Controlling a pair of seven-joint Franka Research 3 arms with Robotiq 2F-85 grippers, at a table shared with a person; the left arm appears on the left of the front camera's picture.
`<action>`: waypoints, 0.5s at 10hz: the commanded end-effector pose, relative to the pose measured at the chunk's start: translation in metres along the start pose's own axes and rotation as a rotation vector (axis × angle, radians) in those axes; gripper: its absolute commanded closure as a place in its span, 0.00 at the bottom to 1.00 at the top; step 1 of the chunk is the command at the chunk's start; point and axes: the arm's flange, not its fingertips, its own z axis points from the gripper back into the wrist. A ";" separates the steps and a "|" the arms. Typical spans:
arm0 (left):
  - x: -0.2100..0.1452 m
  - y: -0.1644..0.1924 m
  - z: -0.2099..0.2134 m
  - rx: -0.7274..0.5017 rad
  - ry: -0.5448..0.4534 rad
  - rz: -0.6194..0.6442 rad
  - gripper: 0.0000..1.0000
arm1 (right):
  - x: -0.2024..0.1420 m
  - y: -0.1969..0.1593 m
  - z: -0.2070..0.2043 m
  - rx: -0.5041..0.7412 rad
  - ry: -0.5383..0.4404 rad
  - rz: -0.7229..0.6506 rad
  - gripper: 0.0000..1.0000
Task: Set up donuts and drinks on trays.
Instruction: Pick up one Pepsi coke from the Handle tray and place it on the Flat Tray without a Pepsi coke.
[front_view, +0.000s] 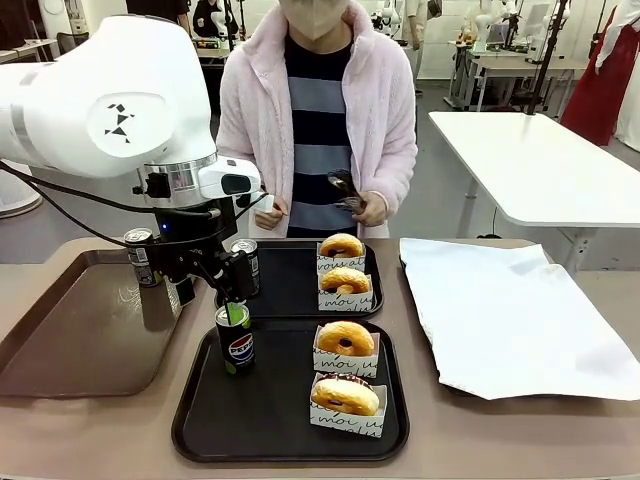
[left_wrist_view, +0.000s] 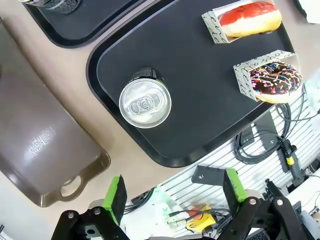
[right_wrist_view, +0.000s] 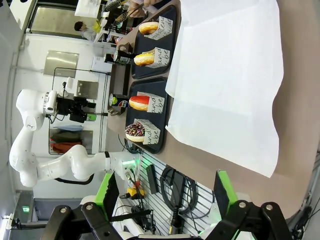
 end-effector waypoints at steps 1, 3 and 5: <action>0.000 0.000 0.000 0.000 0.000 0.000 0.00 | 0.001 0.000 0.001 0.015 -0.009 0.011 0.00; -0.002 0.110 0.050 -0.097 -0.096 0.209 0.00 | 0.001 0.000 0.001 0.015 -0.009 0.011 0.00; -0.059 0.157 0.063 -0.107 -0.167 0.319 0.00 | 0.001 0.000 0.001 0.015 -0.009 0.011 0.00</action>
